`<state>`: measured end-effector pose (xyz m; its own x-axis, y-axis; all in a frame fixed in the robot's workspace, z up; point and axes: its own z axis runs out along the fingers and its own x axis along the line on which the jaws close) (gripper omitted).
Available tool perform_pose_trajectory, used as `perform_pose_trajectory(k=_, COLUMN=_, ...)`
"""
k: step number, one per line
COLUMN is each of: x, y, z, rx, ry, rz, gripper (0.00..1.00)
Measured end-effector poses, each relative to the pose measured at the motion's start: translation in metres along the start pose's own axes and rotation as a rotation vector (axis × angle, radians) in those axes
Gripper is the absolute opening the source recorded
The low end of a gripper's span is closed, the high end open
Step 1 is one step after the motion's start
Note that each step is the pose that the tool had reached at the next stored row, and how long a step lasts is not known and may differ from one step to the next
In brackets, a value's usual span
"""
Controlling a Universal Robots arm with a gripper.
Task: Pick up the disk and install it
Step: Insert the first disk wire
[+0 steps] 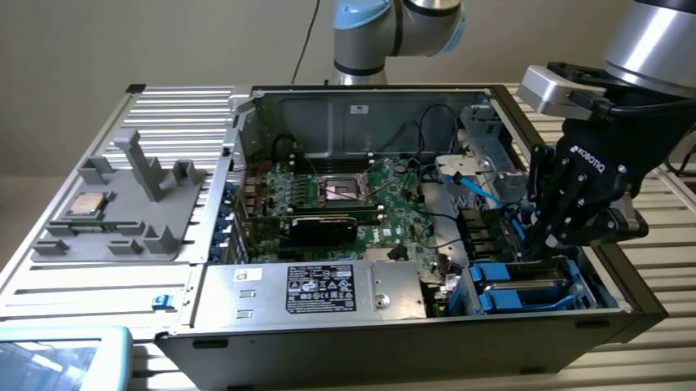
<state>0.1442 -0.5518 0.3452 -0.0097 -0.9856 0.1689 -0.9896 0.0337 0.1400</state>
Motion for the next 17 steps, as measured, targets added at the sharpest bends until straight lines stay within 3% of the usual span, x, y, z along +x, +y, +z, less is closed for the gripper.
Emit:
perform_pose_trajectory(k=7, x=0.0, y=-0.0005, z=-0.0001, rx=-0.0006, ry=-0.0011, rz=0.004, gripper=0.17)
perform_pose_trajectory(k=9, x=0.0018, y=-0.0006, z=0.0003, rx=-0.0008, ry=-0.0118, rz=0.002, gripper=0.17)
perform_pose_trajectory(k=11, x=0.0035, y=-0.0007, z=0.0006, rx=-0.0009, ry=-0.0176, rz=0.001, gripper=0.17)
perform_pose_trajectory(k=17, x=0.0053, y=-0.0009, z=0.0012, rx=-0.0018, ry=-0.019, rz=0.004, gripper=0.17)
